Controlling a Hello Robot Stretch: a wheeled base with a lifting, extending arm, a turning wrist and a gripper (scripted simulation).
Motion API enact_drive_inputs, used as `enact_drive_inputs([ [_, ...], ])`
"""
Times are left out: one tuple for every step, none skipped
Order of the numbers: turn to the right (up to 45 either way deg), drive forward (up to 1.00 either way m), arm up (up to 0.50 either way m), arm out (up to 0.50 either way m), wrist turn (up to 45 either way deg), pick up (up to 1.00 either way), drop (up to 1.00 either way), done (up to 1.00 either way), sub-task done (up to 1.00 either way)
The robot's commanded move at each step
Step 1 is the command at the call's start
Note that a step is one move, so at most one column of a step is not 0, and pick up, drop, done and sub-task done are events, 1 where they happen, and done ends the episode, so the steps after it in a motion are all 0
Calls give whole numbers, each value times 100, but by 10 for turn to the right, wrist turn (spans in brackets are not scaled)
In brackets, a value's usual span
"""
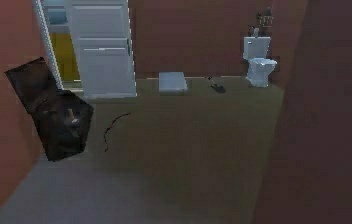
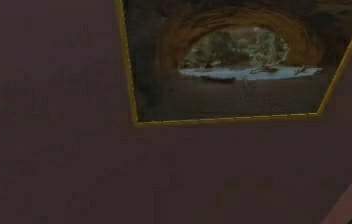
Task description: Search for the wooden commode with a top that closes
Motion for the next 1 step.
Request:
enact_drive_inputs([
  [0,30,0,0,0,0,0,0,0],
])
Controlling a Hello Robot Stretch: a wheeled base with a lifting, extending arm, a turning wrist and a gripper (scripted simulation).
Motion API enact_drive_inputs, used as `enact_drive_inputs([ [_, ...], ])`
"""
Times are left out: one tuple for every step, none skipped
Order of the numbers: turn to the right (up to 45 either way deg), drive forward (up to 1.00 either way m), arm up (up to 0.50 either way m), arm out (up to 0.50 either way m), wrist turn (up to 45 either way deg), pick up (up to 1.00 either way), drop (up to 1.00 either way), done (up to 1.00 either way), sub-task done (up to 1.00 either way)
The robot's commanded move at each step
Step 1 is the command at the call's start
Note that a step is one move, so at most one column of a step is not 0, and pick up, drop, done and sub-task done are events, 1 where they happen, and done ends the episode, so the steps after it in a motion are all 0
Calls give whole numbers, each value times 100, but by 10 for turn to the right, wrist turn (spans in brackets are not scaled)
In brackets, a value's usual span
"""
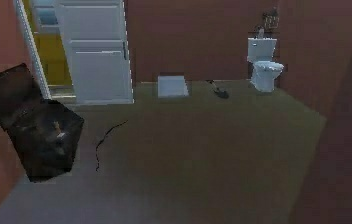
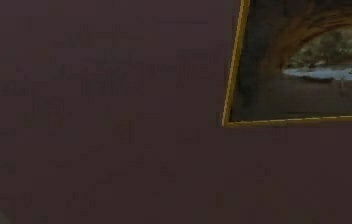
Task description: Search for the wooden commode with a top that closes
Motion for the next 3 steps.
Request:
enact_drive_inputs([
  [-210,0,0,0,0,0,0,0,0],
  [0,100,0,0,0,0,0,0,0],
  [0,10,0,0,0,0,0,0,0],
])
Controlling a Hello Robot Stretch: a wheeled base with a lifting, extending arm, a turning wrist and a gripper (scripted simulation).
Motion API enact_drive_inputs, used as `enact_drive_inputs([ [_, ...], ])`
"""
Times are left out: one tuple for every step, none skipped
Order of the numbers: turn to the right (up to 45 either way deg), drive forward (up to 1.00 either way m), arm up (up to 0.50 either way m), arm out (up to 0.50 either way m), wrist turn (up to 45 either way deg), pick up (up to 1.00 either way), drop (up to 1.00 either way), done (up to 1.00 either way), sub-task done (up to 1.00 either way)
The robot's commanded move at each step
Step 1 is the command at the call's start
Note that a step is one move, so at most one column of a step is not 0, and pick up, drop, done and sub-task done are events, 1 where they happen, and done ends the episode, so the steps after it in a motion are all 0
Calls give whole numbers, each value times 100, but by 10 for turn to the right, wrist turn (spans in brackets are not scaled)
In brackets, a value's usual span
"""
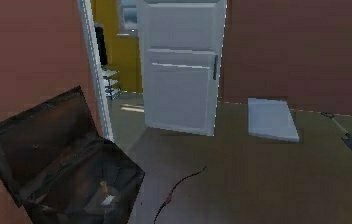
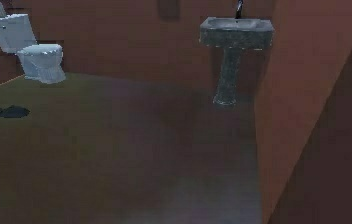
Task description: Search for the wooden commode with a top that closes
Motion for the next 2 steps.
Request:
enact_drive_inputs([
  [-270,0,0,0,0,0,0,0,0],
  [0,0,0,0,0,0,0,100,0],
])
